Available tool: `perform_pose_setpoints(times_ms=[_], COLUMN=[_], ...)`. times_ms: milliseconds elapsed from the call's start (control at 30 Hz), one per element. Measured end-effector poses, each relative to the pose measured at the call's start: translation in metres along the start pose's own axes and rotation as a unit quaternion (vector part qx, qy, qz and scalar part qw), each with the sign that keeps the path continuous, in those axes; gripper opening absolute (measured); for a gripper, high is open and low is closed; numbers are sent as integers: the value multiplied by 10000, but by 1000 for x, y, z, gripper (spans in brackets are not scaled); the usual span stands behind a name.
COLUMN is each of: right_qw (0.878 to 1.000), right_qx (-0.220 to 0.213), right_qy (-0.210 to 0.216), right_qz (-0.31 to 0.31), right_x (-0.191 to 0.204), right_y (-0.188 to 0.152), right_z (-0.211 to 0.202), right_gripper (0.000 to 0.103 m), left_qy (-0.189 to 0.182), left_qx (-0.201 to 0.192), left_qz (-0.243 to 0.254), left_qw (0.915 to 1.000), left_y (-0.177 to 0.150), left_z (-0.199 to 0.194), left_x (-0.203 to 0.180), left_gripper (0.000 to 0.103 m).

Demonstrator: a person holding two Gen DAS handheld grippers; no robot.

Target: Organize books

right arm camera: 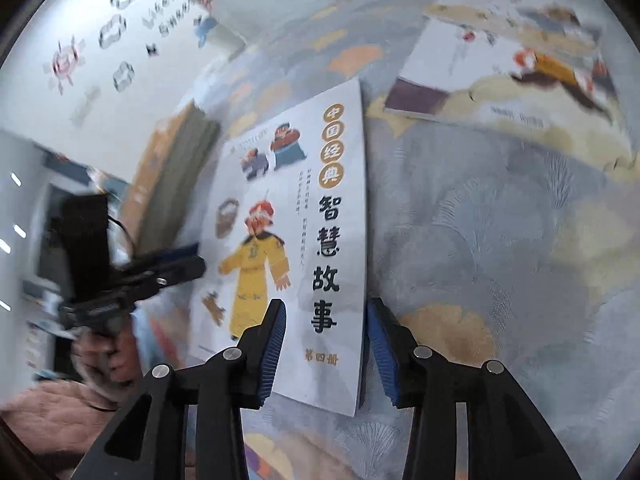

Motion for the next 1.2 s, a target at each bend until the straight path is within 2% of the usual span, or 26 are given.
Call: perform_pose_setpoints(times_ms=[133, 200, 267, 333, 433, 533, 700, 867, 967, 1033, 1133, 1200], right_qw=[9972, 9957, 9957, 9943, 9952, 9952, 9939, 9940, 9947, 9963, 9959, 9943], right_qx=[96, 132, 102, 85, 7, -89, 27, -178, -205, -22, 261, 296], right_qy=[735, 886, 896, 1046, 974, 935, 1095, 1077, 1000, 858, 767, 921], right_qz=[122, 222, 219, 204, -5, -268, -100, -116, 122, 68, -401, -453], right_x=[-16, -20, -25, -28, -26, -22, -31, -30, -31, -25, -13, -15], right_y=[14, 17, 19, 19, 15, 11, 18, 22, 17, 6, -7, -4], right_z=[3, 7, 5, 3, -3, -2, 3, 5, 3, 1, 1, 4], right_gripper=[33, 16, 10, 9, 9, 9, 9, 10, 10, 10, 15, 15], left_qy=[22, -51, -61, 84, 252, 202, 178, 228, 509, 662, 427, 293], left_qx=[-66, -100, -140, -181, -156, -160, -168, -144, -27, -13, -29, 17], left_qz=[33, -21, -27, 60, 188, 162, 149, 112, 193, 318, 237, 209], left_qw=[10000, 9999, 9999, 9998, 9994, 9995, 9996, 9996, 9985, 9973, 9988, 9994], left_y=[6, 9, 11, 12, 14, 14, 14, 14, 13, 11, 12, 14], left_z=[5, 7, 9, 11, 12, 12, 12, 11, 9, 8, 7, 7], left_x=[-1, 1, 2, -2, -7, -4, -3, -1, -8, -12, -3, 2], left_gripper=[35, 34, 34, 31, 31, 30, 30, 31, 31, 31, 30, 29])
Point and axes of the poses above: each gripper's, at about its wrist camera, not at the fingertips, and z roughly the way its jaws point, x to its left, y to its top, the point moved 1 cm from there along z, roughly the way its jaws point, and after that the axes turned 9 degrees about z, right-handed, at the moved point
